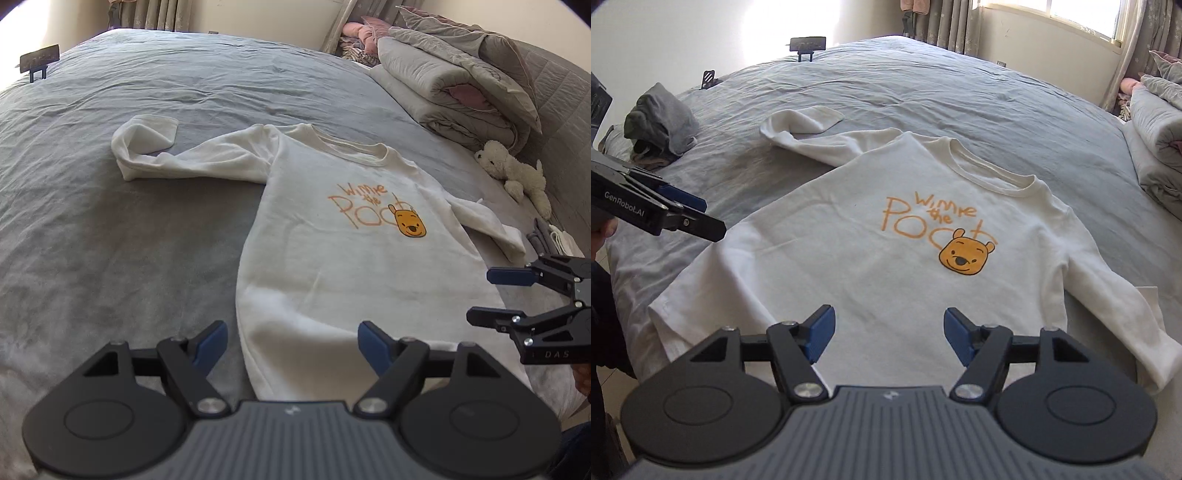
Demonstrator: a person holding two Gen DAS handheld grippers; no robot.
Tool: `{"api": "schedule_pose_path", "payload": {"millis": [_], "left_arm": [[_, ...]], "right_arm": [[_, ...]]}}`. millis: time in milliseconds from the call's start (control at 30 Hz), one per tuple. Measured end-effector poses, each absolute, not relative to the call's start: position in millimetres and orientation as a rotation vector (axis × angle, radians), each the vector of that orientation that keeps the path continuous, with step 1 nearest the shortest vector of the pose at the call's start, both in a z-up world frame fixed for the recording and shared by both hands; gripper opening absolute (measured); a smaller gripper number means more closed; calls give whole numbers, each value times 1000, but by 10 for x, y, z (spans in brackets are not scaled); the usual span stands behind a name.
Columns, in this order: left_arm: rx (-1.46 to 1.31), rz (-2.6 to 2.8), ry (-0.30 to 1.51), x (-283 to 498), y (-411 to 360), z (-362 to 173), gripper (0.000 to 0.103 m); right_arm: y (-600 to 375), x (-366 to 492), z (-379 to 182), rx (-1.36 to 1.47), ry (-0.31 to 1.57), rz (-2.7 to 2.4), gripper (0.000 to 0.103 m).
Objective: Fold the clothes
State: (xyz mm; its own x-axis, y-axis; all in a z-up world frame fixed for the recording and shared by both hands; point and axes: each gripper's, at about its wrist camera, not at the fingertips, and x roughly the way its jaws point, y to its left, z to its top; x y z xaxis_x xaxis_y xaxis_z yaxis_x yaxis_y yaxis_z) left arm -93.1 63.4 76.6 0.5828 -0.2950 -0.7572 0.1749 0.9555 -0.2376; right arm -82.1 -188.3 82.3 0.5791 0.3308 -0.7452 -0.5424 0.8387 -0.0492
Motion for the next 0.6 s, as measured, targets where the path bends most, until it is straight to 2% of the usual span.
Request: {"api": "schedule_pose_path", "payload": {"millis": [267, 300, 333, 367, 433, 467, 500, 600], "left_arm": [[57, -282, 840, -1478, 381, 563, 78], [84, -270, 845, -1470, 344, 511, 78], [112, -257, 851, -1459, 309, 458, 77], [122, -233, 875, -1429, 297, 404, 61], [101, -229, 900, -1382, 325, 346, 39], [92, -232, 901, -1375, 343, 343, 22], [80, -234, 902, -1365, 365, 353, 10], [-17, -260, 913, -1350, 504, 413, 6]], "right_arm": [[-2169, -1497, 610, -249, 798, 410, 67], [-2209, -1563, 580, -251, 793, 392, 65], [-2255, -1595, 541, -232, 798, 378, 53], [-2289, -1596, 489, -213, 812, 364, 36], [-2289, -1590, 404, -224, 826, 371, 21], [-2288, -1587, 362, -230, 833, 376, 17], [-2286, -1583, 320, -236, 840, 380, 17], [-2292, -1595, 328, -214, 834, 396, 17]]}}
